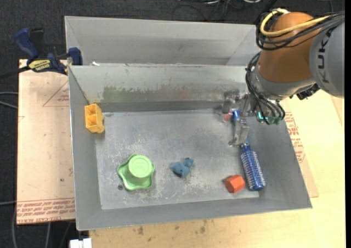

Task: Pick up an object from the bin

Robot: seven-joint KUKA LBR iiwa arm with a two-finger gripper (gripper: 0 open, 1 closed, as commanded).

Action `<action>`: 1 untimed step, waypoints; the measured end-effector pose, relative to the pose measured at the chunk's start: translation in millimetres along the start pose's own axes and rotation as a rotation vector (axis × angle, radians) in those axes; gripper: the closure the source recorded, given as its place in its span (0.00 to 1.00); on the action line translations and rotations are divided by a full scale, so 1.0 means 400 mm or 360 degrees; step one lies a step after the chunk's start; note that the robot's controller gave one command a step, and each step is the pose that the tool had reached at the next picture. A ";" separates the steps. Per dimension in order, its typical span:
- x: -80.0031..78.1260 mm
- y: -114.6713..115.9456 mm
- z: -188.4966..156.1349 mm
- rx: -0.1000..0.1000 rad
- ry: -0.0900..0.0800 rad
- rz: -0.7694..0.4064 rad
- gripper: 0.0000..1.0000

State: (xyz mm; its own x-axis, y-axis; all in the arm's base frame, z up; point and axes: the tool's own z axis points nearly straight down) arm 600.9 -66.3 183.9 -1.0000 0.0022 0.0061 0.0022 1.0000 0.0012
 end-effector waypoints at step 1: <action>0.189 -0.120 0.084 0.0002 0.0004 -0.0022 0.00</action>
Offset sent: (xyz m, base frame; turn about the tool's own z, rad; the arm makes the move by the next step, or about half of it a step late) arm -0.0719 -0.0446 -0.0305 -0.0226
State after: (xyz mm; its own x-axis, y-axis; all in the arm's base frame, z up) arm 525.1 -114.0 150.6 -0.9999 -0.0115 0.0084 -0.0115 0.9999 0.0002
